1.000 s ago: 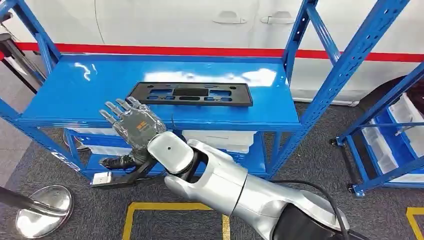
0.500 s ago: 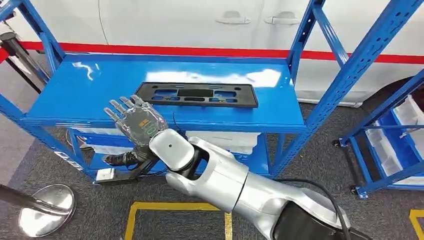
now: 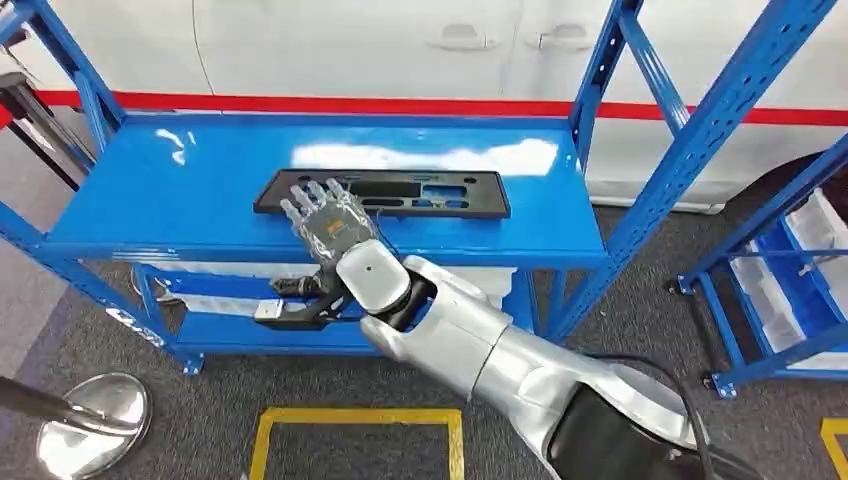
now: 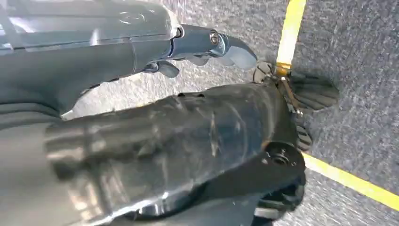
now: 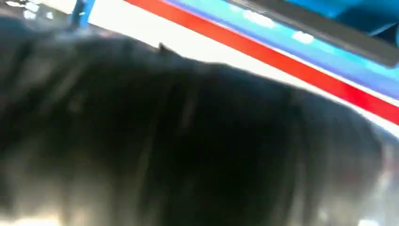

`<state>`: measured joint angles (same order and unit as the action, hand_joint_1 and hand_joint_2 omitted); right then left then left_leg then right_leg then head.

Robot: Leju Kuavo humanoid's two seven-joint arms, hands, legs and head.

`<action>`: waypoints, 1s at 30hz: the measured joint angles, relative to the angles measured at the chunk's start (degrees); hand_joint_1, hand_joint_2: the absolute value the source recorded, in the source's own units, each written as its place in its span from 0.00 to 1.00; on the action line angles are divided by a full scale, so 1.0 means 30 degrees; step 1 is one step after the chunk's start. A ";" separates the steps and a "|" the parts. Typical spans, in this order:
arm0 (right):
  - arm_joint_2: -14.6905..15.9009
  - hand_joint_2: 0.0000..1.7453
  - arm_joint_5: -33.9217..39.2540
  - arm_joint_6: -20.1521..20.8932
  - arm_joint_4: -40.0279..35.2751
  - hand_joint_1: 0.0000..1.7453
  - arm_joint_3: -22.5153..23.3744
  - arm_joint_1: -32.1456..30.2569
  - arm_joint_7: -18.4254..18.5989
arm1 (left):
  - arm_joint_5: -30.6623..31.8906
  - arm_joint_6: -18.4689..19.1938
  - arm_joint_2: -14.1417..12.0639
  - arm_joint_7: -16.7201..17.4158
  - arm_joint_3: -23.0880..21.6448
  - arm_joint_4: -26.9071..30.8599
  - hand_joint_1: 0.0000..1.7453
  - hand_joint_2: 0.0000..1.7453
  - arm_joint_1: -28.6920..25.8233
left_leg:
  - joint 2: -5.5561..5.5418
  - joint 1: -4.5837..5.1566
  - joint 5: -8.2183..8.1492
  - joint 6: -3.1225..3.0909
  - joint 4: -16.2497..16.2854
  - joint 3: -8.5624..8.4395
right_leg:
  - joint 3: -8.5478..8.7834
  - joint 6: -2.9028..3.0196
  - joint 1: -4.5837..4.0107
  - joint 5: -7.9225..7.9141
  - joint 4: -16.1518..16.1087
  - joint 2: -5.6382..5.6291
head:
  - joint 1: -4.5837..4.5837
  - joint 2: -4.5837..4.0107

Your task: Take the parts from the cabinet and place them on the table.

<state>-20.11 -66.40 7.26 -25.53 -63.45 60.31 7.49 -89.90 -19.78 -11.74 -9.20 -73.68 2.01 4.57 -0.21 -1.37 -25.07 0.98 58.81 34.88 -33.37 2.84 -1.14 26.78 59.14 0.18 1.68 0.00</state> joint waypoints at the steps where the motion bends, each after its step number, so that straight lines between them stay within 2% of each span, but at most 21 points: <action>1: 0.0022 0.00 -0.0123 0.0000 0.0181 0.00 0.0065 0.0020 0.0067 | 0.0000 0.0036 -0.0022 -0.0021 0.0000 0.0000 0.00 0.00 -0.0020 | -0.0026 0.0046 -0.0010 -0.0088 0.0001 0.0002 | 0.0013 -0.0017 0.0002 0.0004 -0.0009 0.0012 | -0.0007 0.0000; 3: 0.0131 0.00 -0.0233 -0.0022 0.0379 0.00 0.0226 0.0135 0.0088 | 0.0000 0.0044 -0.0015 -0.0022 0.0000 0.0000 0.00 0.00 -0.0041 | -0.0007 -0.0050 0.0042 -0.0366 -0.0119 -0.0091 | -0.0056 -0.0305 0.0116 0.0363 0.0412 -0.0071 | -0.0007 0.0000; 4: 0.0168 0.00 -0.0277 -0.0044 0.0466 0.00 0.0328 0.0217 0.0088 | 0.0000 0.0044 -0.0029 -0.0022 0.0000 0.0000 0.00 0.00 -0.0026 | 0.0003 -0.0052 0.0009 -0.0506 -0.0119 -0.0093 | -0.0468 -0.0404 0.0142 0.0893 0.1218 -0.0070 | -0.0007 0.0000; 6: 0.0225 0.00 -0.0392 -0.0109 0.0690 0.00 0.0597 0.0212 0.0008 | 0.0000 0.0044 -0.0044 -0.0022 0.0000 0.0000 0.00 0.00 -0.0004 | 0.0011 -0.0019 -0.0037 -0.0593 -0.0117 -0.0092 | -0.2034 -0.0546 0.0273 0.2247 0.4238 -0.0068 | -0.0007 0.0000; 7: 0.0255 0.00 -0.0429 -0.0117 0.0793 0.00 0.0648 0.0160 -0.0050 | 0.0000 0.0051 -0.0044 -0.0022 0.0000 0.0000 0.00 0.00 -0.0004 | 0.0011 -0.0014 -0.0057 -0.0618 -0.0114 -0.0100 | -0.2863 -0.0581 0.0322 0.2635 0.5664 -0.0069 | 0.0000 0.0000; 8: 0.0299 0.00 -0.0459 -0.0117 0.0874 0.00 0.0685 0.0122 -0.0065 | 0.0000 0.0058 -0.0051 -0.0022 0.0000 0.0000 0.00 0.00 -0.0005 | 0.0007 -0.0015 -0.0076 -0.0611 -0.0113 -0.0118 | -0.3251 -0.0596 0.0340 0.2544 0.6159 -0.0068 | -0.0007 0.0000; 9: 0.0321 0.00 -0.0466 -0.0123 0.0954 0.00 0.0743 0.0104 -0.0086 | 0.0014 0.0087 -0.0066 -0.0022 0.0000 0.0000 0.00 0.00 -0.0008 | -0.0017 -0.0018 -0.0121 -0.0620 -0.0108 -0.0159 | -0.3229 -0.0569 0.0370 0.2005 0.5801 -0.0070 | -0.0007 0.0000; 10: 0.0328 0.00 -0.0495 -0.0131 0.1012 0.00 0.0809 0.0111 -0.0116 | 0.0022 0.0109 -0.0073 -0.0029 0.0000 0.0000 0.00 0.00 -0.0009 | -0.0049 -0.0015 -0.0167 -0.0586 -0.0108 -0.0239 | -0.2758 -0.0491 0.0388 0.1102 0.4577 -0.0072 | -0.0007 0.0000; 12: 0.0328 0.00 -0.0575 -0.0153 0.1056 0.00 0.0990 0.0159 -0.0159 | 0.0015 0.0160 -0.0066 -0.0051 -0.0007 0.0000 0.00 0.00 0.0006 | -0.0083 -0.0034 -0.0305 -0.0503 -0.0129 -0.0440 | -0.1132 -0.0203 0.0304 -0.0835 0.0972 -0.0087 | -0.0007 0.0000; 14: 0.0342 0.00 -0.0612 -0.0211 0.1129 0.00 0.1144 0.0197 -0.0181 | 0.0015 0.0219 -0.0022 -0.0051 -0.0007 0.0000 0.00 0.00 0.0071 | -0.0107 0.0003 -0.0305 -0.0304 -0.0146 -0.0365 | -0.0838 -0.0039 0.0078 -0.0616 0.0084 -0.0133 | -0.0036 0.0000; 16: 0.0379 0.00 -0.0670 -0.0233 0.1216 0.00 0.1274 0.0150 -0.0211 | 0.0015 0.0240 -0.0029 -0.0036 -0.0007 0.0000 0.00 0.00 0.0050 | -0.0089 -0.0096 -0.0304 -0.0079 -0.0303 -0.0422 | -0.0866 0.0052 -0.0001 -0.0560 0.0122 -0.0163 | -0.0036 0.0000; 17: 0.0393 0.00 -0.0692 -0.0255 0.1238 0.00 0.1377 0.0175 -0.0240 | 0.0015 0.0248 -0.0029 -0.0029 -0.0007 0.0000 0.00 0.00 0.0063 | -0.0086 -0.0043 -0.0289 0.0086 -0.0445 -0.0558 | -0.0738 0.0138 0.0013 -0.0626 -0.0113 -0.0175 | -0.0028 0.0000; 18: 0.0379 0.00 -0.0699 -0.0270 0.1238 0.00 0.1457 0.0173 -0.0240 | 0.0007 0.0248 -0.0051 -0.0022 -0.0007 0.0000 0.00 0.00 0.0063 | -0.0020 -0.0130 -0.0497 0.0124 -0.0277 -0.0583 | -0.0352 0.0221 0.0250 -0.0771 -0.0528 -0.0112 | -0.0021 0.0007; 19: 0.0386 0.00 -0.0736 -0.0292 0.1253 0.00 0.1501 0.0206 -0.0240 | 0.0007 0.0262 -0.0029 -0.0014 -0.0015 0.0000 0.00 0.00 0.0039 | -0.0012 -0.0077 -0.0822 0.0118 0.0323 -0.0360 | -0.0162 0.0378 0.0251 -0.0777 -0.0730 -0.0131 | -0.0029 0.0000; 22: 0.0379 0.00 -0.0823 -0.0327 0.1325 0.00 0.1661 0.0112 -0.0349 | 0.0007 0.0291 -0.0022 0.0029 -0.0015 0.0000 0.00 0.00 0.0099 | -0.0017 -0.0099 -0.2532 0.0260 0.4477 0.1863 | 0.0013 0.0557 0.0133 -0.0643 -0.0726 -0.0075 | -0.0007 0.0000; 23: 0.0386 0.00 -0.0881 -0.0328 0.1377 0.00 0.1712 0.0008 -0.0356 | 0.0007 0.0284 -0.0022 0.0051 -0.0015 0.0000 0.00 0.00 0.0079 | -0.0016 -0.0098 -0.2608 0.0301 0.5367 0.2462 | 0.0062 0.0565 0.0098 -0.0576 -0.0699 -0.0080 | 0.0001 0.0000; 24: 0.0401 0.00 -0.0932 -0.0328 0.1420 0.00 0.1785 -0.0055 -0.0392 | 0.0007 0.0284 -0.0029 0.0080 -0.0021 0.0000 0.00 0.00 0.0037 | -0.0011 -0.0098 -0.2176 0.0325 0.5211 0.2516 | 0.0113 0.0552 0.0088 -0.0495 -0.0653 -0.0109 | -0.0007 0.0000; 25: 0.0415 0.00 -0.0961 -0.0335 0.1463 0.00 0.1858 -0.0076 -0.0407 | -0.0007 0.0284 -0.0029 0.0080 -0.0022 0.0000 0.00 0.00 0.0020 | -0.0003 -0.0104 -0.1315 0.0335 0.4125 0.2114 | 0.0175 0.0512 0.0089 -0.0385 -0.0561 -0.0142 | -0.0006 0.0000; 27: 0.0415 0.00 -0.0991 -0.0350 0.1500 0.00 0.1982 -0.0072 -0.0429 | -0.0007 0.0262 -0.0088 0.0080 -0.0022 0.0000 0.00 0.00 0.0026 | 0.0060 -0.0143 0.0530 0.0315 0.0776 0.0572 | 0.0311 0.0382 0.0101 -0.0080 -0.0289 -0.0173 | -0.0007 0.0000; 28: 0.0437 0.00 -0.1012 -0.0350 0.1522 0.00 0.2040 -0.0068 -0.0436 | 0.0000 0.0270 -0.0087 0.0080 -0.0029 0.0000 0.00 0.00 0.0052 | 0.0101 -0.0111 0.0106 0.0227 0.0184 0.0218 | 0.0262 0.0262 0.0069 0.0053 -0.0205 -0.0166 | -0.0014 0.0000; 30: 0.0466 0.00 -0.1071 -0.0379 0.1551 0.00 0.2164 -0.0104 -0.0473 | 0.0007 0.0262 -0.0095 0.0080 -0.0029 0.0000 0.00 0.00 0.0124 | -0.0002 0.0020 0.0192 0.0000 -0.0028 0.0201 | 0.0091 0.0081 -0.0003 0.0147 0.0028 -0.0172 | -0.0021 0.0000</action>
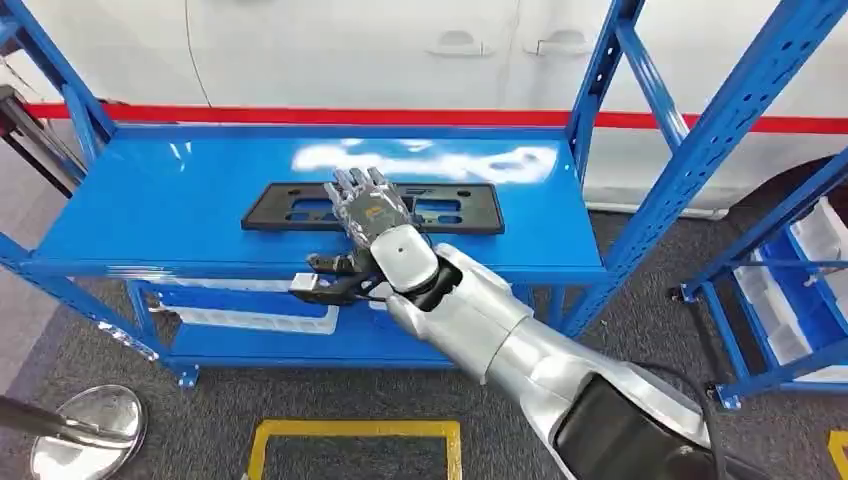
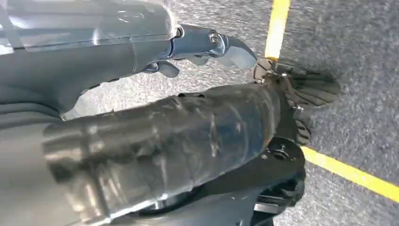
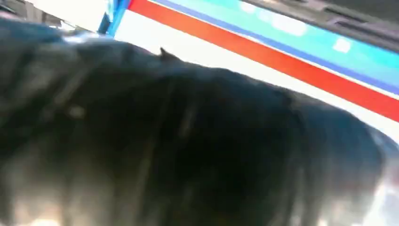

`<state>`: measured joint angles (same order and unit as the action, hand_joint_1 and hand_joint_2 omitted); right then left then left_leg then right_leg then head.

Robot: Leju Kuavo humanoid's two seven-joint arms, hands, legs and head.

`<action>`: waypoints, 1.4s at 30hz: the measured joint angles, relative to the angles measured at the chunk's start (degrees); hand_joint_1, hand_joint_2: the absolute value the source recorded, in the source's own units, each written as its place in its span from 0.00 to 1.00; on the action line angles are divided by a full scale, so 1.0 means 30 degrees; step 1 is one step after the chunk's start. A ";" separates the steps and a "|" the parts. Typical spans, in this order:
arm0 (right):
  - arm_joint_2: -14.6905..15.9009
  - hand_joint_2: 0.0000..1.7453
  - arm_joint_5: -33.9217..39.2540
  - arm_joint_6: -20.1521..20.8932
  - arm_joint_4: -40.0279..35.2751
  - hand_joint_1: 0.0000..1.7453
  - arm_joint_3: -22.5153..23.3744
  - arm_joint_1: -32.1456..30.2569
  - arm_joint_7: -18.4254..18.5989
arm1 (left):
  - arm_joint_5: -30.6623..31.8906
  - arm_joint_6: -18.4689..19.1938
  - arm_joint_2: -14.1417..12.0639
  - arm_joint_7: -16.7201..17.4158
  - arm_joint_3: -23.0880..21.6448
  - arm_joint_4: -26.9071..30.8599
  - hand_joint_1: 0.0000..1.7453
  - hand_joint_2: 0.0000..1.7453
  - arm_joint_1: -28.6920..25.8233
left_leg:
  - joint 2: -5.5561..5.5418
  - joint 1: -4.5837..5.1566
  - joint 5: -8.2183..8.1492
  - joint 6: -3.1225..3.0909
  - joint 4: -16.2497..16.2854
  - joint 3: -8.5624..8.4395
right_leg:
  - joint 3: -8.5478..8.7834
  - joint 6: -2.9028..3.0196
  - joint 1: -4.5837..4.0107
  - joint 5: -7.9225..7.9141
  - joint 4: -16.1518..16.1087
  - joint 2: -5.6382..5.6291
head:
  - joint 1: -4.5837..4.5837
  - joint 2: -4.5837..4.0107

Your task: Take the parts from the cabinet and place them on the table.

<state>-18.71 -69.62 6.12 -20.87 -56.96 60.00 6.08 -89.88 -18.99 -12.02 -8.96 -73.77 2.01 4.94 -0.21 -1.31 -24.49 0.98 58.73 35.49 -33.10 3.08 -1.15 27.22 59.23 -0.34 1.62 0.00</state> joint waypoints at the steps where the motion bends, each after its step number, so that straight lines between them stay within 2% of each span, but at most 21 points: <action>1: 0.0000 0.00 -0.0073 0.0000 0.0022 0.00 0.0080 -0.0041 -0.0036 | -0.0007 0.0000 -0.0007 0.0000 0.0000 0.0000 0.00 0.00 -0.0009 | -0.0016 0.0041 -0.0026 -0.0071 0.0013 0.0002 | 0.0004 -0.0033 0.0009 0.0006 -0.0032 -0.0003 | 0.0007 0.0000; 4: 0.0029 0.00 -0.0197 -0.0029 0.0051 0.00 0.0313 -0.0066 -0.0080 | -0.0007 -0.0051 -0.0022 0.0000 -0.0007 0.0000 0.00 0.00 -0.0027 | 0.0009 -0.0077 -0.0003 -0.0406 -0.0204 -0.0198 | -0.0142 -0.0377 0.0079 0.0519 0.0571 0.0008 | -0.0007 0.0000; 7: 0.0131 0.00 -0.0218 -0.0073 0.0138 0.00 0.0430 -0.0237 -0.0095 | 0.0007 -0.0051 -0.0066 -0.0007 -0.0007 0.0000 0.00 0.00 0.0019 | 0.0033 -0.0053 -0.0103 -0.0621 -0.0228 -0.0290 | -0.2414 -0.0591 0.0273 0.2330 0.4791 0.0011 | 0.0000 0.0000; 9: 0.0211 0.00 -0.0262 -0.0080 0.0219 0.00 0.0473 -0.0476 -0.0138 | 0.0007 -0.0051 -0.0073 -0.0007 -0.0007 0.0000 0.00 0.00 0.0002 | 0.0015 -0.0045 -0.0178 -0.0633 -0.0223 -0.0354 | -0.3371 -0.0625 0.0380 0.2208 0.5954 0.0013 | 0.0000 0.0000; 10: 0.0240 0.00 -0.0306 -0.0080 0.0240 0.00 0.0546 -0.0549 -0.0225 | 0.0007 -0.0058 -0.0073 -0.0007 -0.0007 0.0000 0.00 0.00 -0.0002 | -0.0007 -0.0046 -0.0224 -0.0611 -0.0221 -0.0423 | -0.3169 -0.0608 0.0414 0.1481 0.5213 0.0015 | 0.0000 0.0000; 12: 0.0262 0.00 -0.0451 -0.0080 0.0248 0.00 0.0626 -0.0559 -0.0313 | 0.0007 -0.0087 -0.0073 -0.0007 -0.0007 0.0000 0.00 0.00 0.0009 | -0.0035 -0.0044 -0.0368 -0.0542 -0.0233 -0.0665 | -0.1658 -0.0407 0.0414 -0.0637 0.1711 0.0011 | 0.0000 0.0000; 13: 0.0269 0.00 -0.0516 -0.0087 0.0248 0.00 0.0662 -0.0559 -0.0327 | 0.0007 -0.0102 -0.0066 -0.0007 -0.0008 0.0000 0.00 0.00 0.0009 | -0.0032 -0.0082 -0.0420 -0.0491 -0.0287 -0.0735 | -0.1085 -0.0246 0.0306 -0.1037 0.0302 0.0015 | -0.0001 0.0000; 17: 0.0313 0.00 -0.0583 -0.0138 0.0284 0.00 0.0721 -0.0582 -0.0328 | 0.0007 -0.0168 -0.0052 0.0058 -0.0015 0.0000 0.00 0.00 0.0034 | -0.0027 -0.0130 -0.0470 -0.0021 -0.0482 -0.0872 | -0.0854 0.0002 0.0062 -0.0756 -0.0042 -0.0037 | -0.0015 0.0000; 19: 0.0299 0.00 -0.0583 -0.0160 0.0277 0.00 0.0757 -0.0588 -0.0328 | -0.0007 -0.0190 -0.0058 0.0058 -0.0022 0.0000 0.00 0.00 0.0020 | 0.0030 -0.0124 -0.0737 0.0107 -0.0177 -0.0876 | -0.0322 0.0174 0.0277 -0.1002 -0.0753 -0.0013 | -0.0015 0.0000; 23: 0.0291 0.00 -0.0590 -0.0204 0.0299 0.00 0.0765 -0.0705 -0.0335 | -0.0007 -0.0197 -0.0073 0.0058 -0.0029 0.0000 0.00 0.00 0.0021 | 0.0019 -0.0134 -0.2875 0.0350 0.4929 0.1835 | -0.0050 0.0407 0.0199 -0.0841 -0.0842 0.0046 | 0.0007 0.0000; 25: 0.0291 0.00 -0.0604 -0.0204 0.0313 0.00 0.0765 -0.0791 -0.0335 | -0.0015 -0.0225 -0.0066 0.0109 -0.0036 0.0000 0.00 0.00 -0.0022 | 0.0025 -0.0151 -0.2091 0.0426 0.4807 0.2075 | 0.0037 0.0361 0.0196 -0.0653 -0.0703 0.0003 | 0.0015 0.0000; 27: 0.0291 0.00 -0.0663 -0.0226 0.0313 0.00 0.0787 -0.0772 -0.0335 | -0.0015 -0.0248 -0.0087 0.0175 -0.0036 0.0000 0.00 0.00 -0.0003 | 0.0052 -0.0226 -0.0253 0.0515 0.1776 0.0754 | 0.0156 0.0193 0.0275 -0.0361 -0.0424 -0.0035 | 0.0015 0.0000; 28: 0.0291 0.00 -0.0735 -0.0226 0.0313 0.00 0.0874 -0.0774 -0.0342 | -0.0015 -0.0277 -0.0080 0.0197 -0.0036 0.0000 0.00 0.00 0.0006 | 0.0099 -0.0287 0.0213 0.0592 0.0173 0.0090 | 0.0152 0.0040 0.0276 -0.0132 -0.0183 -0.0033 | 0.0015 0.0000; 29: 0.0291 0.00 -0.0780 -0.0226 0.0313 0.00 0.0933 -0.0746 -0.0372 | -0.0015 -0.0277 -0.0044 0.0204 -0.0044 0.0007 0.00 0.00 0.0031 | 0.0019 -0.0100 -0.0152 0.0544 0.0066 -0.0144 | 0.0014 -0.0134 0.0129 0.0016 0.0024 -0.0067 | 0.0022 0.0000; 30: 0.0291 0.00 -0.0874 -0.0226 0.0320 0.00 0.1034 -0.0766 -0.0408 | -0.0015 -0.0277 -0.0044 0.0211 -0.0044 0.0000 0.00 0.00 0.0052 | -0.0060 -0.0159 -0.0125 0.0181 0.0123 -0.0042 | -0.0073 -0.0172 0.0131 0.0042 0.0081 -0.0095 | -0.0044 0.0007; 34: 0.0299 0.00 -0.1004 -0.0211 0.0342 0.00 0.1194 -0.0884 -0.0648 | -0.0007 -0.0298 -0.0066 0.0226 -0.0044 0.0000 0.00 0.00 0.0020 | -0.0047 -0.0112 -0.0169 -0.0272 0.0047 -0.0119 | -0.0071 -0.0457 0.0276 0.0356 0.0389 -0.0071 | -0.0037 0.0000; 35: 0.0299 0.00 -0.1049 -0.0211 0.0342 0.00 0.1231 -0.0881 -0.0707 | -0.0007 -0.0306 -0.0080 0.0233 -0.0044 0.0000 0.00 0.00 0.0025 | -0.0044 -0.0108 -0.0220 -0.0365 0.0047 -0.0159 | -0.0393 -0.0554 0.0289 0.0806 0.1112 -0.0021 | -0.0044 0.0000; 38: 0.0299 0.00 -0.1078 -0.0189 0.0357 0.00 0.1421 -0.1113 -0.0976 | -0.0007 -0.0313 -0.0087 0.0233 -0.0044 0.0000 0.00 0.00 0.0032 | -0.0001 -0.0042 -0.0347 -0.0551 0.0026 -0.0265 | -0.2764 -0.0704 0.0337 0.2467 0.5387 0.0009 | -0.0029 0.0000; 39: 0.0306 0.00 -0.1078 -0.0182 0.0371 0.00 0.1479 -0.1233 -0.1035 | -0.0007 -0.0306 -0.0087 0.0233 -0.0044 0.0000 0.00 0.00 0.0020 | -0.0003 -0.0010 -0.0381 -0.0584 0.0027 -0.0303 | -0.3262 -0.0682 0.0333 0.2434 0.6014 0.0009 | -0.0036 0.0000; 40: 0.0335 0.00 -0.1078 -0.0189 0.0371 0.00 0.1565 -0.1366 -0.1093 | -0.0007 -0.0306 -0.0087 0.0233 -0.0044 0.0000 0.00 0.00 0.0014 | -0.0021 0.0029 -0.0439 -0.0589 0.0026 -0.0378 | -0.3286 -0.0571 0.0305 0.1855 0.5659 0.0004 | -0.0037 0.0000; 42: 0.0342 0.00 -0.1078 -0.0197 0.0371 0.00 0.1683 -0.1451 -0.1188 | -0.0007 -0.0284 -0.0080 0.0182 -0.0044 0.0000 0.00 0.00 0.0015 | -0.0061 0.0075 -0.0567 -0.0590 0.0025 -0.0584 | -0.2205 -0.0208 0.0135 0.0012 0.2954 -0.0001 | -0.0036 0.0000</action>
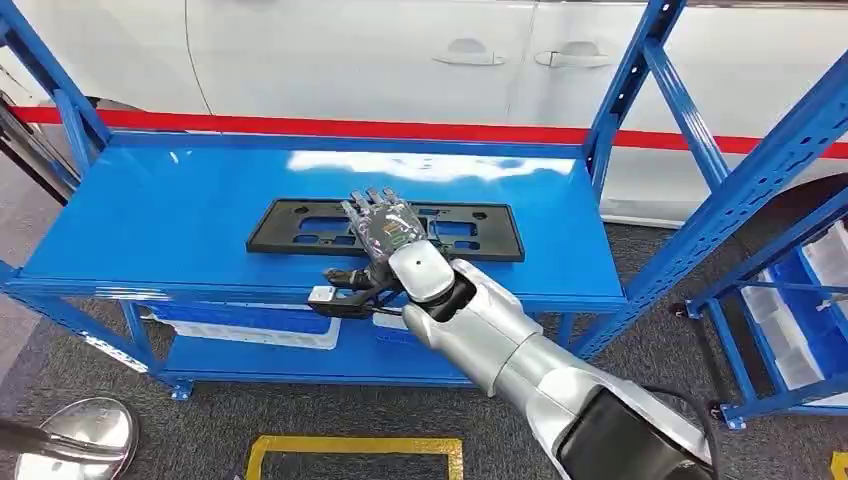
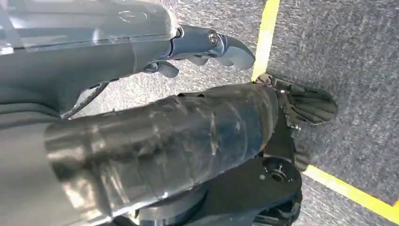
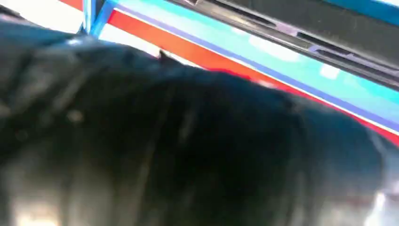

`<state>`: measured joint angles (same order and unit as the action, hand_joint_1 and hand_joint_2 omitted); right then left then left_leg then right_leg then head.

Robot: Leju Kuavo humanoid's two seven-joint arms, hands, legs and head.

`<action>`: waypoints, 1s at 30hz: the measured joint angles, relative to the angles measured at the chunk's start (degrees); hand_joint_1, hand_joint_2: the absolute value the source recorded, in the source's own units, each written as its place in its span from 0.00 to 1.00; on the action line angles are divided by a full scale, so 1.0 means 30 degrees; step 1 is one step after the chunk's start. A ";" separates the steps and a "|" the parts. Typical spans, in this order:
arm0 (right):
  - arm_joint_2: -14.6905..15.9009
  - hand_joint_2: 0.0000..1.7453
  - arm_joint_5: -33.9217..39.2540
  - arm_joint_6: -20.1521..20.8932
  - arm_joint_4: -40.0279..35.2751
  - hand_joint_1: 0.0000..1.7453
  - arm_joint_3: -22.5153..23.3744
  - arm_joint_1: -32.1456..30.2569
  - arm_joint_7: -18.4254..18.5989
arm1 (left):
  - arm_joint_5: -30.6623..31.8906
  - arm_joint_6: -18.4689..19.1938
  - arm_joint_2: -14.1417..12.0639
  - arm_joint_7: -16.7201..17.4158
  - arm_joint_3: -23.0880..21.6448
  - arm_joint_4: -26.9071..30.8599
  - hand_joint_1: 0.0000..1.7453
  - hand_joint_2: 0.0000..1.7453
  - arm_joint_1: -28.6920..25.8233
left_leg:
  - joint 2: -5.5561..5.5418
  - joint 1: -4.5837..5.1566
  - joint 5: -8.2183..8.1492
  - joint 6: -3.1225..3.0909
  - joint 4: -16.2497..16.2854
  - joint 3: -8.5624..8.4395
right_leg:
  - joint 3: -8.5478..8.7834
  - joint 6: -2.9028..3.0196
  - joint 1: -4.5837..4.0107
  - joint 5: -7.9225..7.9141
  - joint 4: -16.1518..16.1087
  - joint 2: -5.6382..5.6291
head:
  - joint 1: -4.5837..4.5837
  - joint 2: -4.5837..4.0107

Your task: Take the parts from the cabinet and place them on the table.

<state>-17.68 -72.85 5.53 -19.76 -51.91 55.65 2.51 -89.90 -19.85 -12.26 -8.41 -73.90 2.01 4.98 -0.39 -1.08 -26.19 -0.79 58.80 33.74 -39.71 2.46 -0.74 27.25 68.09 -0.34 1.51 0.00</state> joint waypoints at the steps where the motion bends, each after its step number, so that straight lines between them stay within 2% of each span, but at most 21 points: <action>1: 0.0000 0.00 0.0000 -0.0015 0.0000 0.00 0.0072 -0.0001 -0.0080 | 0.0000 0.0007 0.0014 -0.0022 0.0000 0.0007 0.00 0.00 0.0002 | -0.0005 0.0001 -0.0069 0.0022 -0.0018 -0.0130 | 0.0768 0.0253 -0.0154 -0.0908 -0.1701 0.0000 | 0.0000 0.0000; 2: 0.0000 0.00 0.0000 -0.0029 0.0007 0.00 0.0131 -0.0024 -0.0145 | 0.0000 0.0014 0.0139 -0.0037 0.0000 0.0015 0.00 0.00 0.0001 | -0.0001 -0.0043 -0.0114 0.0057 -0.0077 -0.0197 | 0.1196 0.0540 -0.0313 -0.0843 -0.2498 0.0014 | 0.0021 0.0000; 5: 0.0043 0.00 0.0000 -0.0051 0.0029 0.00 0.0371 -0.0239 -0.0233 | 0.0007 0.0014 0.0182 -0.0131 0.0007 0.0022 0.00 0.00 0.0013 | 0.0022 -0.0122 -0.0100 0.0373 -0.0281 -0.0215 | 0.1294 0.0717 -0.0448 -0.0768 -0.2939 -0.0018 | -0.0051 0.0000; 6: 0.0073 0.00 0.0000 -0.0051 0.0029 0.00 0.0422 -0.0319 -0.0233 | 0.0007 0.0014 0.0182 -0.0161 0.0007 0.0022 0.00 0.00 0.0021 | 0.0025 -0.0072 -0.0044 0.0486 -0.0521 -0.0421 | 0.1490 0.0800 -0.0427 -0.0844 -0.3270 -0.0030 | -0.0036 0.0000; 7: 0.0080 0.00 0.0000 -0.0073 0.0029 0.00 0.0459 -0.0437 -0.0233 | -0.0007 0.0007 0.0182 -0.0190 0.0007 0.0022 0.00 0.00 0.0011 | 0.0090 -0.0041 -0.0175 0.0505 -0.0454 -0.0449 | 0.1957 0.0765 -0.0066 -0.1089 -0.3888 0.0030 | -0.0029 0.0000; 8: 0.0080 0.00 0.0000 -0.0080 0.0036 0.00 0.0503 -0.0448 -0.0233 | 0.0000 0.0007 0.0182 -0.0197 0.0007 0.0022 0.00 0.00 -0.0014 | 0.0095 -0.0053 -0.0404 0.0547 -0.0032 -0.0336 | 0.2193 0.0794 -0.0109 -0.1128 -0.4140 0.0026 | -0.0044 0.0000; 11: 0.0087 0.00 0.0000 -0.0117 0.0036 0.00 0.0612 -0.0602 -0.0284 | 0.0000 -0.0029 0.0153 -0.0212 0.0000 0.0022 0.00 0.00 0.0014 | 0.0074 -0.0101 -0.2137 0.0770 0.3947 0.1805 | 0.2342 0.0852 -0.0120 -0.0968 -0.4125 0.0067 | -0.0029 0.0000; 12: 0.0116 0.00 0.0000 -0.0117 0.0058 0.00 0.0626 -0.0736 -0.0284 | 0.0000 -0.0044 0.0153 -0.0212 0.0000 0.0022 0.00 0.00 -0.0012 | 0.0079 -0.0119 -0.2288 0.0891 0.5004 0.2494 | 0.2375 0.0826 -0.0119 -0.0890 -0.4083 0.0061 | -0.0007 0.0000; 13: 0.0131 0.00 0.0000 -0.0117 0.0073 0.00 0.0640 -0.0835 -0.0284 | 0.0000 -0.0044 0.0146 -0.0212 0.0000 0.0022 0.00 0.00 -0.0050 | 0.0086 -0.0159 -0.1929 0.0969 0.5013 0.2661 | 0.2411 0.0779 -0.0100 -0.0803 -0.4024 0.0040 | -0.0022 0.0000; 14: 0.0138 0.00 0.0000 -0.0117 0.0080 0.00 0.0655 -0.0887 -0.0284 | -0.0007 -0.0051 0.0138 -0.0212 0.0000 0.0022 0.00 0.00 -0.0067 | 0.0094 -0.0231 -0.1131 0.1042 0.4100 0.2357 | 0.2447 0.0695 -0.0058 -0.0675 -0.3899 0.0000 | -0.0015 0.0000; 16: 0.0138 0.00 0.0000 -0.0117 0.0073 0.00 0.0728 -0.0884 -0.0284 | -0.0007 -0.0066 0.0095 -0.0212 0.0000 0.0015 0.00 0.00 -0.0064 | 0.0139 -0.0377 0.0765 0.1184 0.0802 0.0872 | 0.2517 0.0444 0.0058 -0.0283 -0.3458 -0.0046 | -0.0014 0.0000; 17: 0.0153 0.00 0.0000 -0.0117 0.0080 0.00 0.0772 -0.0887 -0.0284 | -0.0007 -0.0058 0.0116 -0.0212 0.0000 0.0022 0.00 0.00 -0.0057 | 0.0140 -0.0355 0.0463 0.1230 0.0169 0.0500 | 0.2467 0.0286 0.0054 -0.0092 -0.3274 -0.0050 | -0.0029 0.0000; 18: 0.0160 0.00 0.0000 -0.0117 0.0080 0.00 0.0816 -0.0852 -0.0284 | -0.0007 -0.0058 0.0109 -0.0212 0.0000 0.0022 0.00 0.00 -0.0027 | 0.0020 -0.0230 0.0413 0.0978 -0.0101 0.0414 | 0.2252 0.0133 -0.0087 0.0071 -0.2889 -0.0068 | 0.0051 0.0000; 19: 0.0168 0.00 0.0000 -0.0117 0.0080 0.00 0.0838 -0.0876 -0.0284 | 0.0000 -0.0058 0.0102 -0.0212 0.0000 0.0022 0.00 0.00 -0.0004 | 0.0006 -0.0225 0.0359 0.0773 0.0061 0.0491 | 0.2213 0.0112 -0.0060 0.0078 -0.2905 -0.0086 | 0.0007 0.0000; 21: 0.0175 0.00 0.0000 -0.0124 0.0080 0.00 0.0852 -0.0915 -0.0284 | 0.0007 -0.0058 0.0073 -0.0204 0.0000 0.0015 0.00 0.00 -0.0025 | 0.0007 -0.0105 0.0291 0.0550 0.0102 0.0506 | 0.2226 0.0015 -0.0029 0.0126 -0.2926 -0.0092 | 0.0028 0.0000; 23: 0.0211 0.00 0.0000 -0.0124 0.0073 0.00 0.0881 -0.0899 -0.0276 | 0.0000 -0.0066 0.0066 -0.0212 0.0000 0.0015 0.00 0.00 -0.0037 | 0.0034 -0.0204 0.0297 0.0285 -0.0015 0.0363 | 0.2095 -0.0216 0.0058 0.0578 -0.2378 -0.0070 | 0.0015 0.0000; 26: 0.0270 0.00 0.0000 -0.0124 0.0080 0.00 0.0918 -0.0955 -0.0277 | 0.0015 -0.0066 0.0022 -0.0212 -0.0007 0.0015 0.00 0.00 -0.0007 | 0.0069 -0.0139 0.0165 0.0049 -0.0013 0.0287 | -0.0098 -0.0462 0.0215 0.2385 0.1723 0.0002 | 0.0015 0.0000; 27: 0.0299 0.00 0.0000 -0.0124 0.0087 0.00 0.0918 -0.1023 -0.0277 | 0.0015 -0.0066 0.0015 -0.0212 -0.0007 0.0015 0.00 0.00 -0.0012 | 0.0071 -0.0135 0.0137 0.0025 -0.0014 0.0248 | -0.0825 -0.0477 0.0231 0.2611 0.2870 0.0001 | 0.0022 0.0000; 28: 0.0349 0.00 0.0000 -0.0124 0.0095 0.00 0.0918 -0.1062 -0.0277 | 0.0015 -0.0066 0.0000 -0.0212 -0.0001 0.0015 0.00 0.00 -0.0016 | 0.0060 -0.0133 0.0079 0.0015 -0.0013 0.0200 | -0.1170 -0.0473 0.0256 0.2327 0.3134 0.0002 | 0.0015 0.0000; 29: 0.0378 0.00 0.0000 -0.0124 0.0095 0.00 0.0918 -0.1073 -0.0277 | 0.0014 -0.0066 0.0000 -0.0212 -0.0007 0.0015 0.00 0.00 -0.0024 | 0.0038 -0.0124 0.0012 0.0029 -0.0012 0.0116 | -0.1029 -0.0414 0.0271 0.1636 0.2506 0.0003 | 0.0015 0.0000; 30: 0.0386 0.00 0.0000 -0.0124 0.0095 0.00 0.0918 -0.1063 -0.0277 | 0.0015 -0.0066 0.0000 -0.0212 -0.0007 0.0015 0.00 0.00 -0.0022 | 0.0018 -0.0116 -0.0056 0.0048 -0.0013 -0.0008 | -0.0461 -0.0302 0.0265 0.0629 0.1066 -0.0001 | 0.0022 0.0000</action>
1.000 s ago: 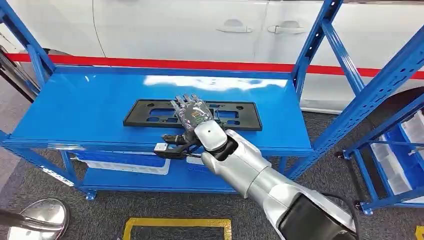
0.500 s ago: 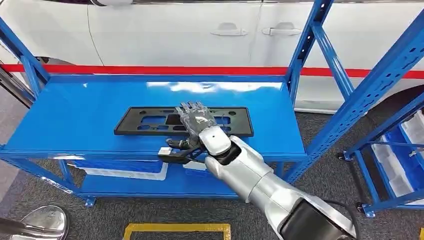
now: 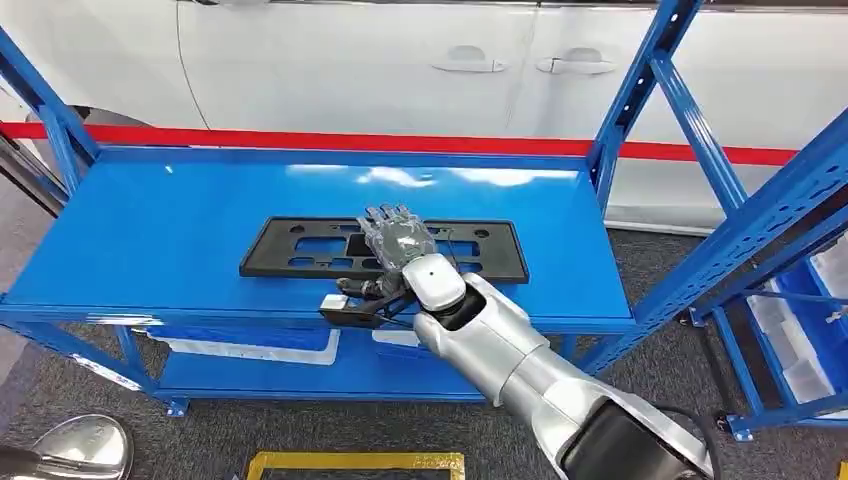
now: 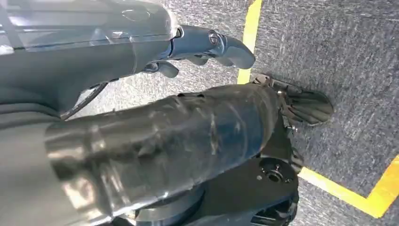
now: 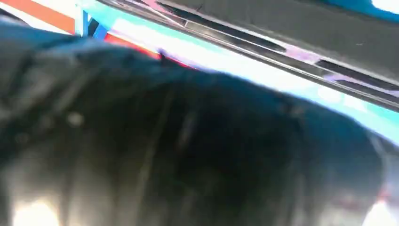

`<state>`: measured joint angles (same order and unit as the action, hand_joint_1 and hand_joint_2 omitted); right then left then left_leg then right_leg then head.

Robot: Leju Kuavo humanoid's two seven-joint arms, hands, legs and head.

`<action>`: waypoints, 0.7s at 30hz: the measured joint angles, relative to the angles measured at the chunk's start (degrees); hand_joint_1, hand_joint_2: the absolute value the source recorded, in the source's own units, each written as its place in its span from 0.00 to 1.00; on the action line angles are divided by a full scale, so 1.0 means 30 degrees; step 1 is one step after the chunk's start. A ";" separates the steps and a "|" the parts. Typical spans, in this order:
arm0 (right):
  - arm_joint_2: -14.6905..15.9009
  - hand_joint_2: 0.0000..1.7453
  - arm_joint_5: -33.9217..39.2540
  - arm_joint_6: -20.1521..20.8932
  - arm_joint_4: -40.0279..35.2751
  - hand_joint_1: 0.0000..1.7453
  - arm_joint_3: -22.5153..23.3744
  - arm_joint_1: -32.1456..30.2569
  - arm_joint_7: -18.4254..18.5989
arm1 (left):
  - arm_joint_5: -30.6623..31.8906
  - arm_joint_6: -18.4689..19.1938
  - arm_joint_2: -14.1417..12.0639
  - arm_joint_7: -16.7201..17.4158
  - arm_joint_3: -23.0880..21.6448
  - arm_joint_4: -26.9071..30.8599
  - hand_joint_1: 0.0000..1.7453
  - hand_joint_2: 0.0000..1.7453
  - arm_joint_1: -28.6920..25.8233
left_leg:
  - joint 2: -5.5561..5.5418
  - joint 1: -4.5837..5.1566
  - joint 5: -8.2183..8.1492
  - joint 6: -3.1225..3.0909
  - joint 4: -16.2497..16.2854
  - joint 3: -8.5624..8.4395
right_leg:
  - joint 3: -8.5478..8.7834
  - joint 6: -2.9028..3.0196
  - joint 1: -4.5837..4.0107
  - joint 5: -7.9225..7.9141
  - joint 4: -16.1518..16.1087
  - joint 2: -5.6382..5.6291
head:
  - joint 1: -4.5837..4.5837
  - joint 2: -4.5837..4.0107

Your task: Take the parts from the cabinet and place them on the table.

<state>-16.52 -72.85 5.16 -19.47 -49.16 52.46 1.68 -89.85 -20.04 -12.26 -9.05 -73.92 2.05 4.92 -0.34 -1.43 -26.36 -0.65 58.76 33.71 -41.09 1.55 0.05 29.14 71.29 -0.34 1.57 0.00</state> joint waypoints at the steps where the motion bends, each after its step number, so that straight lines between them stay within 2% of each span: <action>1: 0.0000 0.00 0.0000 0.0000 -0.0007 0.00 0.0000 0.0027 0.0000 | 0.0000 0.0000 0.0000 0.0000 0.0000 0.0000 0.00 0.00 0.0008 | -0.0011 0.0000 -0.0088 0.0038 -0.0002 -0.0163 | 0.0757 0.0138 -0.0044 -0.1010 -0.1739 0.0000 | -0.0007 0.0000; 2: 0.0007 0.00 0.0000 0.0000 -0.0015 0.00 0.0007 0.0044 0.0000 | 0.0000 0.0000 0.0000 0.0000 0.0000 0.0000 0.00 0.00 0.0007 | -0.0008 -0.0040 -0.0181 0.0094 -0.0047 -0.0254 | 0.1385 0.0321 -0.0168 -0.1641 -0.3393 -0.0002 | -0.0007 0.0000; 3: 0.0015 0.00 0.0000 0.0000 -0.0007 0.00 0.0007 0.0056 -0.0007 | 0.0000 0.0000 0.0044 0.0000 0.0007 0.0007 0.00 0.00 0.0035 | -0.0008 0.0049 -0.0208 0.0210 -0.0059 -0.0272 | 0.1597 0.0380 -0.0317 -0.1413 -0.3466 0.0000 | 0.0014 0.0000; 4: 0.0007 0.00 0.0000 0.0000 -0.0015 0.00 0.0007 0.0080 0.0000 | 0.0000 0.0007 0.0036 0.0000 0.0007 0.0007 0.00 0.00 0.0049 | -0.0028 -0.0026 -0.0199 0.0314 -0.0075 -0.0222 | 0.1676 0.0450 -0.0379 -0.1331 -0.3817 0.0013 | -0.0037 0.0000; 6: 0.0029 0.00 0.0000 0.0000 -0.0015 0.00 0.0007 0.0075 0.0000 | 0.0000 0.0007 0.0036 0.0000 0.0007 0.0000 0.00 0.00 0.0022 | 0.0022 -0.0088 -0.0201 0.0554 -0.0297 -0.0339 | 0.1672 0.0527 -0.0440 -0.1269 -0.3840 -0.0027 | -0.0022 0.0000; 7: 0.0029 0.00 0.0000 0.0000 -0.0022 0.00 0.0015 0.0099 0.0022 | -0.0007 0.0007 0.0036 0.0000 0.0000 0.0000 0.00 0.00 0.0036 | 0.0046 0.0027 -0.0221 0.0746 -0.0421 -0.0516 | 0.1882 0.0630 -0.0365 -0.1368 -0.4212 -0.0033 | -0.0007 0.0000; 8: -0.0007 0.00 0.0000 -0.0022 -0.0066 0.00 0.0015 0.0090 0.0015 | -0.0015 0.0007 0.0029 0.0000 0.0000 0.0000 0.00 0.00 0.0006 | 0.0097 -0.0070 -0.0481 0.0687 -0.0074 -0.0435 | 0.2227 0.0692 -0.0224 -0.1490 -0.4578 -0.0005 | -0.0022 0.0000; 9: -0.0007 0.00 0.0000 -0.0022 -0.0066 0.00 0.0022 0.0138 0.0015 | -0.0015 0.0007 0.0029 0.0000 -0.0007 0.0007 0.00 0.00 0.0030 | 0.0082 -0.0040 -0.1006 0.0660 0.0809 -0.0017 | 0.2348 0.0829 -0.0191 -0.1490 -0.4692 -0.0001 | 0.0000 0.0000; 11: -0.0022 0.00 0.0000 -0.0022 -0.0066 0.00 0.0022 0.0139 -0.0007 | -0.0015 0.0022 0.0029 0.0000 0.0000 0.0000 0.00 0.00 0.0045 | 0.0073 -0.0067 -0.2239 0.0744 0.3767 0.1569 | 0.2452 0.0993 -0.0262 -0.1367 -0.4680 0.0031 | 0.0014 0.0000; 12: -0.0022 0.00 0.0000 -0.0015 -0.0058 0.00 0.0022 0.0084 -0.0007 | -0.0007 0.0015 0.0022 0.0000 -0.0007 0.0000 0.00 0.00 0.0035 | 0.0075 -0.0074 -0.2547 0.0814 0.4876 0.2237 | 0.2495 0.1025 -0.0300 -0.1319 -0.4674 0.0046 | 0.0007 0.0000; 13: -0.0022 0.00 0.0000 -0.0015 -0.0051 0.00 0.0022 0.0059 -0.0007 | -0.0007 0.0015 0.0022 0.0000 -0.0007 0.0007 0.00 0.00 -0.0003 | 0.0077 -0.0075 -0.2447 0.0867 0.5406 0.2668 | 0.2528 0.1011 -0.0326 -0.1249 -0.4632 0.0022 | 0.0014 0.0000; 14: -0.0022 0.00 0.0000 -0.0015 -0.0051 0.00 0.0022 0.0058 -0.0007 | -0.0022 0.0022 0.0022 0.0007 -0.0007 0.0007 0.00 0.00 -0.0036 | 0.0081 -0.0079 -0.1823 0.0897 0.4931 0.2577 | 0.2589 0.0989 -0.0326 -0.1155 -0.4566 -0.0017 | 0.0014 0.0000; 15: -0.0022 0.00 0.0000 -0.0015 -0.0051 0.00 0.0022 0.0065 -0.0007 | -0.0015 0.0015 0.0022 0.0007 -0.0007 0.0000 0.00 0.00 -0.0048 | 0.0088 -0.0095 -0.0952 0.0909 0.3741 0.2090 | 0.2673 0.0947 -0.0322 -0.1031 -0.4466 -0.0047 | 0.0014 0.0000; 16: -0.0022 0.00 0.0000 -0.0022 -0.0058 0.00 0.0022 0.0072 -0.0007 | -0.0015 0.0015 0.0008 0.0007 -0.0007 0.0000 0.00 0.00 -0.0040 | 0.0101 -0.0123 0.0084 0.0911 0.1981 0.1291 | 0.2775 0.0886 -0.0314 -0.0861 -0.4332 -0.0069 | 0.0014 0.0000; 17: -0.0022 0.00 0.0000 -0.0022 -0.0058 0.00 0.0022 0.0075 -0.0007 | -0.0015 0.0015 -0.0007 0.0001 -0.0007 0.0000 0.00 0.00 -0.0027 | 0.0119 -0.0149 0.0742 0.0896 0.0383 0.0613 | 0.2851 0.0790 -0.0314 -0.0658 -0.4156 -0.0068 | 0.0008 0.0000; 18: -0.0015 0.00 0.0000 -0.0015 -0.0044 0.00 0.0022 0.0108 -0.0007 | -0.0015 0.0015 0.0000 0.0007 -0.0007 0.0007 0.00 0.00 -0.0007 | 0.0103 -0.0041 0.0235 0.0867 0.0259 0.0362 | 0.2764 0.0652 -0.0425 -0.0535 -0.4061 -0.0072 | 0.0000 0.0000; 19: -0.0021 0.00 0.0000 -0.0022 -0.0051 0.00 0.0029 0.0127 -0.0007 | -0.0015 0.0015 -0.0007 0.0000 -0.0001 0.0000 0.00 0.00 0.0042 | 0.0023 0.0035 0.0295 0.0672 0.0078 0.0350 | 0.2640 0.0574 -0.0444 -0.0482 -0.3878 -0.0112 | -0.0007 0.0007; 21: -0.0021 0.00 0.0000 -0.0022 -0.0044 0.00 0.0029 0.0105 -0.0015 | -0.0015 0.0014 -0.0014 0.0007 -0.0007 0.0000 0.00 0.00 0.0010 | 0.0023 0.0102 0.0245 0.0532 0.0104 0.0395 | 0.2656 0.0510 -0.0378 -0.0486 -0.3945 -0.0079 | -0.0008 0.0000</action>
<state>-16.59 -72.85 5.09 -19.61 -49.07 52.77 1.64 -89.90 -20.00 -12.30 -9.03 -73.94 2.05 4.95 -0.27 -1.12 -25.62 0.95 59.07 34.90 -33.12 3.08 -1.08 27.68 59.46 -0.58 1.55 0.00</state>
